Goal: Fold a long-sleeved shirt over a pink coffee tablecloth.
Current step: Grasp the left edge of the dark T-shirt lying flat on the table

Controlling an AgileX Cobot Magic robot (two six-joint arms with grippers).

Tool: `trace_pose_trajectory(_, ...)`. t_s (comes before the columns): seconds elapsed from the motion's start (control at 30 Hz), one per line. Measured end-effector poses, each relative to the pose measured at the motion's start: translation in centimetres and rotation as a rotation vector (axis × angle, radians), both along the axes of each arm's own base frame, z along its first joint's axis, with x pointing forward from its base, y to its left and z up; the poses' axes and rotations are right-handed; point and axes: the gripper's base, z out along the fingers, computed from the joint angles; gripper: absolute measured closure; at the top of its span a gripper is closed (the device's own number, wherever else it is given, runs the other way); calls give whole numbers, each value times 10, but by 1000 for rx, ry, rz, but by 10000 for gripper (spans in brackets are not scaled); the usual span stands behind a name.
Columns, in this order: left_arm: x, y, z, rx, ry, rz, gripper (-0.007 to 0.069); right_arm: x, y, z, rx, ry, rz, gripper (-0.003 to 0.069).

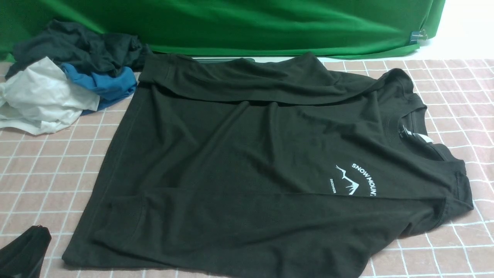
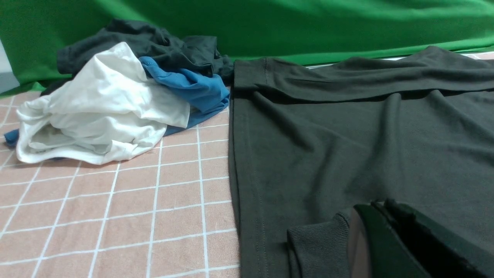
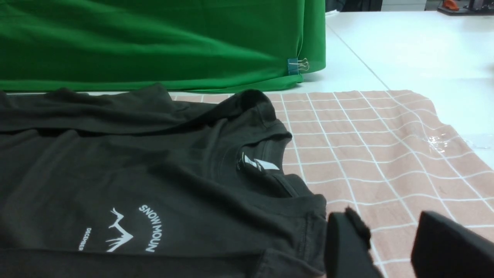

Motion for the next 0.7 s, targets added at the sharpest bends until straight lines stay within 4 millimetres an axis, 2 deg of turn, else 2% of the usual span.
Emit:
trace_pose_trajectory(0.27, 0, 0, 2, -20, -16, 4, 605, 0, 0, 0, 0, 0, 0, 418)
trace_pose_trajectory(0.37, 1, 0, 9, -218, -80, 25, 605, 0, 0, 0, 0, 0, 0, 418)
trace_pose_trajectory(0.4, 1, 2, 15, -430, -140, 48, 605, 0, 0, 0, 0, 0, 0, 418)
trace_pose_trajectory(0.5, 1, 8, 25, -672, -249, 100, 605, 0, 0, 0, 0, 0, 0, 418)
trace_pose_trajectory(0.6, -1, 15, 32, -722, -343, 140, 605, 0, 0, 0, 0, 0, 0, 418)
trace_pose_trajectory(0.7, -1, 14, 34, -696, -346, 122, 605, 0, 0, 0, 0, 0, 0, 418)
